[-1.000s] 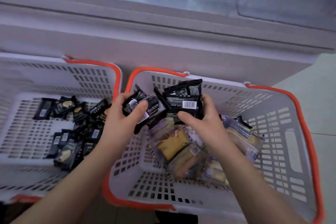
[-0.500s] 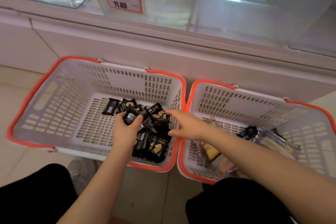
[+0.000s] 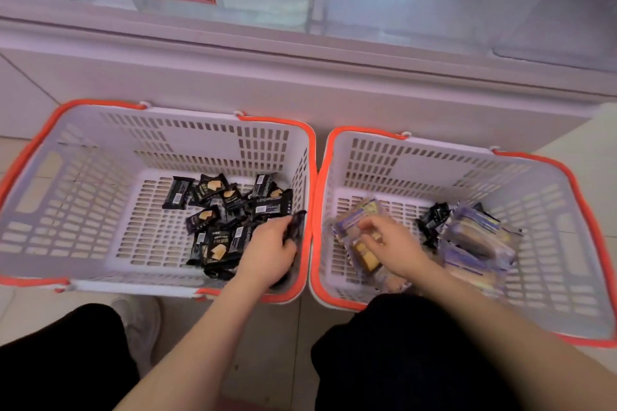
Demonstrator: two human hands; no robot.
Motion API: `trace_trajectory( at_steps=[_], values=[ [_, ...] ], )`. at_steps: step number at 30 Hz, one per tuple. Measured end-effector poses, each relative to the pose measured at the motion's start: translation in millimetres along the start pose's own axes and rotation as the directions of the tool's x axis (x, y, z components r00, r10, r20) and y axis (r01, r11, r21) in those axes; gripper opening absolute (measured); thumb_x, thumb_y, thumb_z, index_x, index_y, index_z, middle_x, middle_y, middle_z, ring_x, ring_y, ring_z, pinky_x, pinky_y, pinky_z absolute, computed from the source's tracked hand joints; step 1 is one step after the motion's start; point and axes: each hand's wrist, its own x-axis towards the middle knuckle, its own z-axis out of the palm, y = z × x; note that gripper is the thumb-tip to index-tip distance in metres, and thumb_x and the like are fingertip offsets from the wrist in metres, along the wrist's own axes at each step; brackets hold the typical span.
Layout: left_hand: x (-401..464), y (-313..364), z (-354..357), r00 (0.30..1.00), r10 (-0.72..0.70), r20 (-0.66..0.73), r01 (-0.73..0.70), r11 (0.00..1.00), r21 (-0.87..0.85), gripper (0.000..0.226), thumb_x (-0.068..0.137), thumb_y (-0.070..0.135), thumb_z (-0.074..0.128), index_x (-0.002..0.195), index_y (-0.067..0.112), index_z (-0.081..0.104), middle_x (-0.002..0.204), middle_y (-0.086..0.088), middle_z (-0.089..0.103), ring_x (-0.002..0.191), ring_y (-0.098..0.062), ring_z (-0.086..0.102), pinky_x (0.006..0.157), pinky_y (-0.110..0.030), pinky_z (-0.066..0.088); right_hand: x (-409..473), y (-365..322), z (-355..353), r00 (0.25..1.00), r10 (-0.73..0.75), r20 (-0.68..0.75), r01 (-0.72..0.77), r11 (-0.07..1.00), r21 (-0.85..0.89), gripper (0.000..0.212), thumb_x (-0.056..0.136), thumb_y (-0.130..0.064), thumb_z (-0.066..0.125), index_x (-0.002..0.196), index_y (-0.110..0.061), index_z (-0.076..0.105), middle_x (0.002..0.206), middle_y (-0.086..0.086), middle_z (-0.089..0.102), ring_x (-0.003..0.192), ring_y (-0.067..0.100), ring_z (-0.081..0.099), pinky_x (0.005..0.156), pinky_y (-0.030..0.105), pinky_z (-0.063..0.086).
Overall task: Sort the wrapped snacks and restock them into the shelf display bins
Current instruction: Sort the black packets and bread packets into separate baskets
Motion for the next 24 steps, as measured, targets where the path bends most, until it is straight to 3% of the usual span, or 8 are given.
trace_trajectory(
  at_steps=[2,4,6,10,14,19,24],
  values=[
    [2.7,23.8,-0.7,0.985,0.097,-0.140,-0.092,0.995,0.044,0.041,0.086,0.006,0.050,0.127,0.008,0.052,0.128,-0.009,0.053,0.122,-0.025,0.045,0.103,-0.028,0.030,-7.0,14.2,0.4,0.999,0.046,-0.014,-0.045,0.997,0.070,0.014,0.088,-0.010,0.056,0.100,-0.014,0.062,0.104,0.000,0.063,0.101,0.019,0.058,0.081,0.026,0.043],
    [7.2,52.4,2.2,0.948,0.248,-0.202,-0.233,0.968,0.094,0.037,0.084,0.003,0.053,0.121,0.005,0.056,0.123,-0.010,0.055,0.118,-0.025,0.045,0.099,-0.022,0.026,-14.6,31.3,-1.0,0.995,0.091,-0.036,-0.087,0.989,0.116,0.014,0.088,-0.008,0.056,0.100,-0.015,0.060,0.102,-0.001,0.061,0.101,0.020,0.057,0.080,0.026,0.041],
    [14.3,81.2,10.9,0.918,0.366,-0.151,-0.353,0.930,0.108,0.031,0.083,0.001,0.054,0.113,0.005,0.060,0.116,-0.009,0.058,0.113,-0.024,0.048,0.094,-0.017,0.026,-21.5,54.5,-5.3,0.983,0.173,-0.068,-0.164,0.980,0.115,0.020,0.089,-0.009,0.056,0.108,-0.008,0.059,0.110,0.006,0.061,0.104,0.023,0.056,0.081,0.025,0.037],
    [39.3,120.6,56.7,0.845,0.521,0.119,-0.532,0.842,0.087,0.025,0.088,0.009,0.051,0.111,0.009,0.062,0.113,-0.005,0.060,0.109,-0.020,0.050,0.091,-0.019,0.030,-31.6,110.8,-26.8,0.898,0.379,-0.225,-0.355,0.924,0.140,0.026,0.087,-0.006,0.057,0.113,-0.002,0.059,0.116,0.015,0.058,0.115,0.029,0.050,0.096,0.031,0.034],
    [74.4,139.3,123.7,0.823,0.430,0.371,-0.494,0.864,0.095,0.025,0.090,0.012,0.048,0.112,0.009,0.061,0.118,-0.008,0.058,0.114,-0.021,0.048,0.097,-0.025,0.032,-31.0,172.6,-54.2,0.697,0.610,-0.378,-0.571,0.790,0.222,0.034,0.087,-0.004,0.053,0.120,0.006,0.053,0.121,0.025,0.054,0.116,0.038,0.048,0.097,0.039,0.034],
    [113.0,150.6,187.9,0.842,0.224,0.490,-0.314,0.943,0.109,0.027,0.092,0.015,0.046,0.116,0.010,0.058,0.121,-0.009,0.056,0.108,-0.021,0.053,0.091,-0.025,0.038,-21.8,234.9,-69.0,0.442,0.828,-0.344,-0.708,0.558,0.433,0.037,0.093,-0.013,0.050,0.118,0.013,0.048,0.120,0.035,0.052,0.113,0.044,0.050,0.091,0.043,0.039],
    [136.3,158.8,218.1,0.846,0.174,0.504,-0.261,0.960,0.106,0.032,0.093,0.018,0.046,0.125,0.015,0.051,0.130,-0.002,0.051,0.114,-0.017,0.050,0.091,-0.023,0.038,-6.1,253.8,-61.1,0.318,0.910,-0.266,-0.716,0.415,0.562,0.049,0.084,-0.023,0.064,0.112,0.014,0.049,0.114,0.032,0.056,0.108,0.041,0.054,0.081,0.040,0.042]
  ],
)
